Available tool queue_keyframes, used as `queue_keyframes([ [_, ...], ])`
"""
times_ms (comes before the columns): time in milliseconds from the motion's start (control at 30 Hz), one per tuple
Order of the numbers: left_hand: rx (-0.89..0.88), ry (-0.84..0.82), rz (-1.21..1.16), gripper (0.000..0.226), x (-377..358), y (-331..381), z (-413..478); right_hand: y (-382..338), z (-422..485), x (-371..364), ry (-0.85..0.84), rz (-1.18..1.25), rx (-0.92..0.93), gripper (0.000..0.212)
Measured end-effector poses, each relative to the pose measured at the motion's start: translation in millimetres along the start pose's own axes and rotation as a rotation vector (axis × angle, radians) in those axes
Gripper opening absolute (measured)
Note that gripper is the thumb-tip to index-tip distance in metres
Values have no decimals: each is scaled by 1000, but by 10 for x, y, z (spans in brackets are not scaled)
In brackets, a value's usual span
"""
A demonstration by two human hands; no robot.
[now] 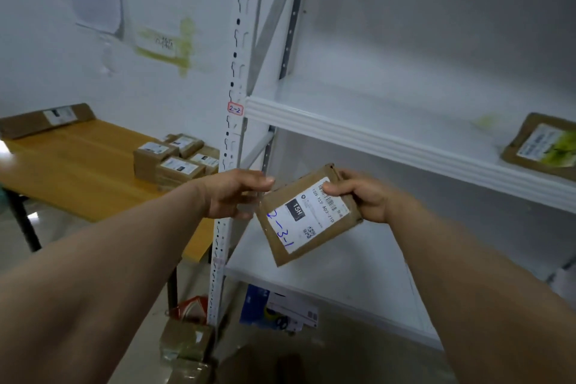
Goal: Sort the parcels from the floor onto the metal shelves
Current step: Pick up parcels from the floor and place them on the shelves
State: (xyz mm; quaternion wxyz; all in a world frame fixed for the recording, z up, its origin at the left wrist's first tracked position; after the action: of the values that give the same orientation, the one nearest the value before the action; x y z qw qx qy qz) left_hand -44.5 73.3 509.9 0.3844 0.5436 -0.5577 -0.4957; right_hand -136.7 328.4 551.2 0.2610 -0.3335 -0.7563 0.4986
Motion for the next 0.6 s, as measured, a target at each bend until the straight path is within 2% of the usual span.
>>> queue_keyframes([
  [100, 16, -56, 217, 78, -88, 189, 60, -196, -93, 1, 1, -106, -11, 53],
  [133, 32, -100, 277, 82, -153, 250, 67, -266, -115, -16, -6, -139, -2, 58],
  [233, 27, -202, 397, 80, -375, 398, 67, -457, -164, -100, -12, -252, 39, 72],
  [367, 2, -166, 351, 85, -442, 383, 98, -555, -208, -151, 18, -364, 30, 83],
  [467, -1, -100, 269, 89, -364, 251, 106, -471, -233, -81, 121, -483, -45, 106],
  [600, 63, -81, 245, 91, -276, -13, 130, -187, -160, 12, 121, -472, -120, 99],
])
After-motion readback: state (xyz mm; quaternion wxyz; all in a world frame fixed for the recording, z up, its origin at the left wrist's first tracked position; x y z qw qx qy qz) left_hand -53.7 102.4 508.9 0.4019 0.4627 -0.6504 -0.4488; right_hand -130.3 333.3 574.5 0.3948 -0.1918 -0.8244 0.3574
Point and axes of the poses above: each hand's wrist, its own z-axis towards the middle knuckle, its own x-axis out of the back of the hand, y = z × x, the point moved 1 cm from there along z, towards the middle knuckle, and after that the axes turned 4 degrees about -x, right-handed, at the moved point
